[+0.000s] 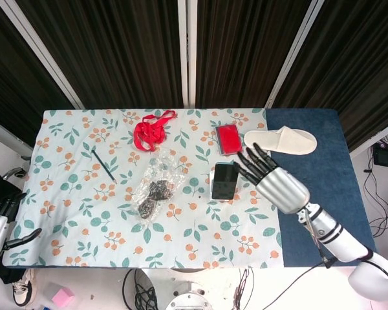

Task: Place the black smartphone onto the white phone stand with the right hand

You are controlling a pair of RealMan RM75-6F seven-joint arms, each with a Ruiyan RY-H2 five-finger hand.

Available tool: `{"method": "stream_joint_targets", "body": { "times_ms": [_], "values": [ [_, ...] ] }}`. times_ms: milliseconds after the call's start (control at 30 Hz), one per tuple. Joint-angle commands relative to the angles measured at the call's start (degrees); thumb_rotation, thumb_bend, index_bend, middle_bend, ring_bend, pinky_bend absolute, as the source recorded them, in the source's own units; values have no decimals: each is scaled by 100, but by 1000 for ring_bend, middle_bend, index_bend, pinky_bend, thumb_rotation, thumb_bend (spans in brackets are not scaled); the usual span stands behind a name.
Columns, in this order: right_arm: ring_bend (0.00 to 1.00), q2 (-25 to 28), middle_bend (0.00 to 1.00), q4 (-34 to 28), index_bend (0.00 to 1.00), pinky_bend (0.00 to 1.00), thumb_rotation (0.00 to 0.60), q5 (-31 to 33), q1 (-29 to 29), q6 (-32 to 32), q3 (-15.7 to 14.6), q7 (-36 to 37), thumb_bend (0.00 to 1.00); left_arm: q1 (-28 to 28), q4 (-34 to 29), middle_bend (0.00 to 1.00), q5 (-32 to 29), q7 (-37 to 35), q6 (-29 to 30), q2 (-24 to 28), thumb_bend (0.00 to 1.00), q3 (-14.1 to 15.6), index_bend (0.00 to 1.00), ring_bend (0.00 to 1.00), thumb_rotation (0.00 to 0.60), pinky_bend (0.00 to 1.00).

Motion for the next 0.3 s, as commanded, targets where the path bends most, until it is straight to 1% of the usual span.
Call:
{"method": "stream_joint_targets", "body": {
  "times_ms": [33,67,167,300],
  "values": [
    [0,521,0,-506,0,0,600,1144,-1108,437,-364,2204,80,5,-79,77,20,89,49,18,37,-11,91,85,99,198],
    [0,483,0,-344,0,0,600,1191,-1305,567,-449,2658,79,5,-114,77,36,144,70,24,37,-12,91,85,101,198],
    [0,185,0,287,0,0,600,1164,-1781,953,-656,3551,79,8,-197,76,84,309,147,43,37,-21,91,85,110,198],
    [0,-247,0,1032,0,0,600,1176,-2237,1284,-799,4463,82,17,-335,76,121,527,231,106,40,-35,90,85,116,198]
  ]
}}
